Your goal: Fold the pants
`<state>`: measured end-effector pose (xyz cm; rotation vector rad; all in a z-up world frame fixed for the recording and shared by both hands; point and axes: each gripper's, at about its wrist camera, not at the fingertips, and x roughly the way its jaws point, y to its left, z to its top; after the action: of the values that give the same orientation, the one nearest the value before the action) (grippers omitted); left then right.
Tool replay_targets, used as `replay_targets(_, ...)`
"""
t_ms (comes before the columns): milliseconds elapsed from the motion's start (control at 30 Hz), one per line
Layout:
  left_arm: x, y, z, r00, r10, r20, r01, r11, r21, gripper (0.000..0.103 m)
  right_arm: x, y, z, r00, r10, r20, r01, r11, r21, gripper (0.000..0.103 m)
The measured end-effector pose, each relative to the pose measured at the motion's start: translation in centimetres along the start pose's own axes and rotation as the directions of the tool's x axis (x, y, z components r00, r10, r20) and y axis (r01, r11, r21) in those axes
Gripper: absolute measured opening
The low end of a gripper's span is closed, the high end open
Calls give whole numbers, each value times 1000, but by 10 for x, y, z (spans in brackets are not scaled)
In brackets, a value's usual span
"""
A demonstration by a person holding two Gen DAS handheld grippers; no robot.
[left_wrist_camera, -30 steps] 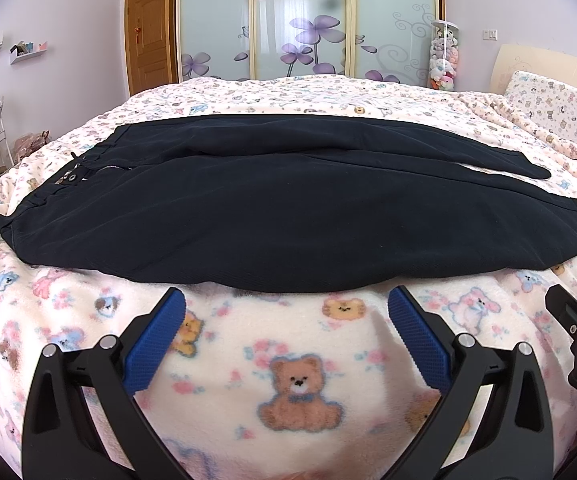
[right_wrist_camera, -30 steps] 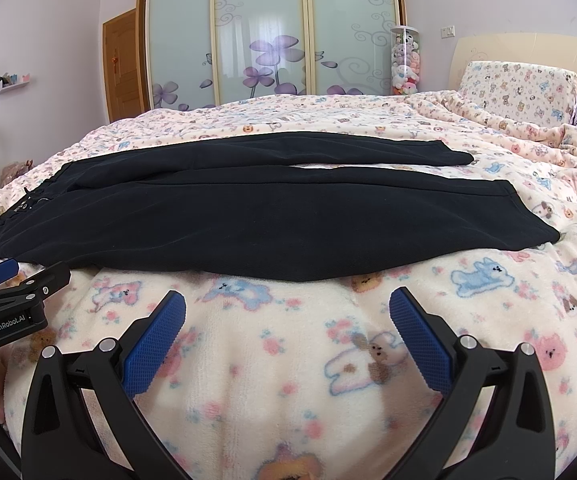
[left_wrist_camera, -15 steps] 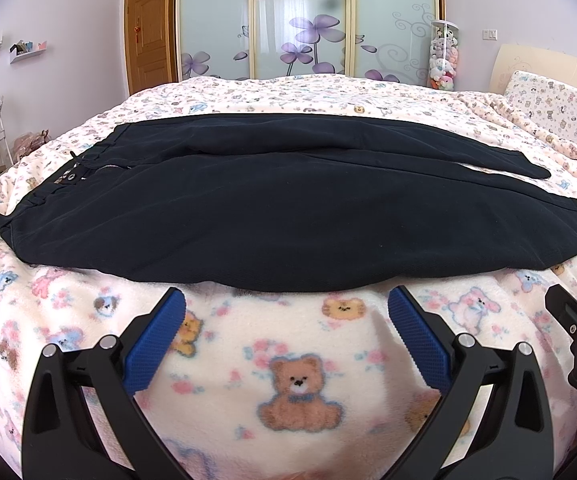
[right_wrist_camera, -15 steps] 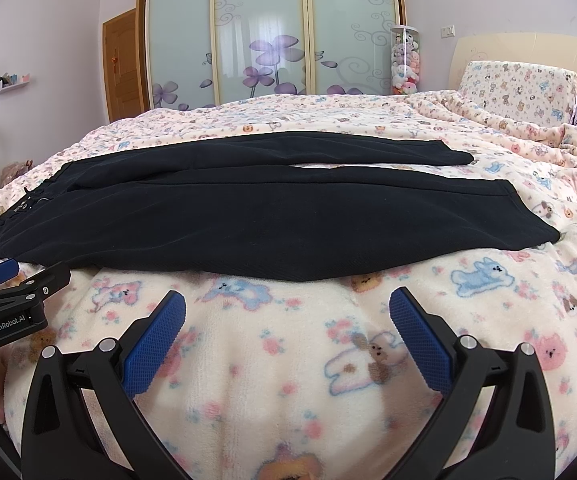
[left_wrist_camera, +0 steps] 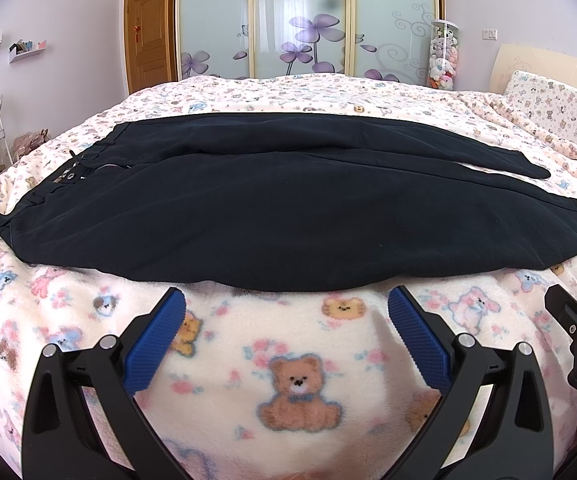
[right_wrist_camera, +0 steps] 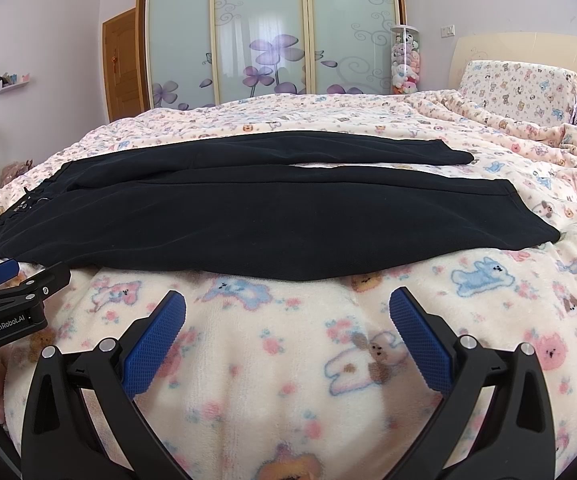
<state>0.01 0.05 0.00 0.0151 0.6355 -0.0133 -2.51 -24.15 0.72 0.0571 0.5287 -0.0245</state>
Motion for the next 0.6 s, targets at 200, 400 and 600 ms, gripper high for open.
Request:
replay_targets(200,0,0,0,1000,0,0,0,1000,0,101,0,0,0,1000,0,0,0,1000,0,102)
replay_targets(400,0,0,0,1000,-3,-2,2,1000,-3,101,0,-1,0,1000,2,-1,-2,1000,3,102)
replay_targets(600,-3,3,7,1000,-22,-6,21,1000,-22,101,-4,-3,11,998,54,9,-55,998,11,102)
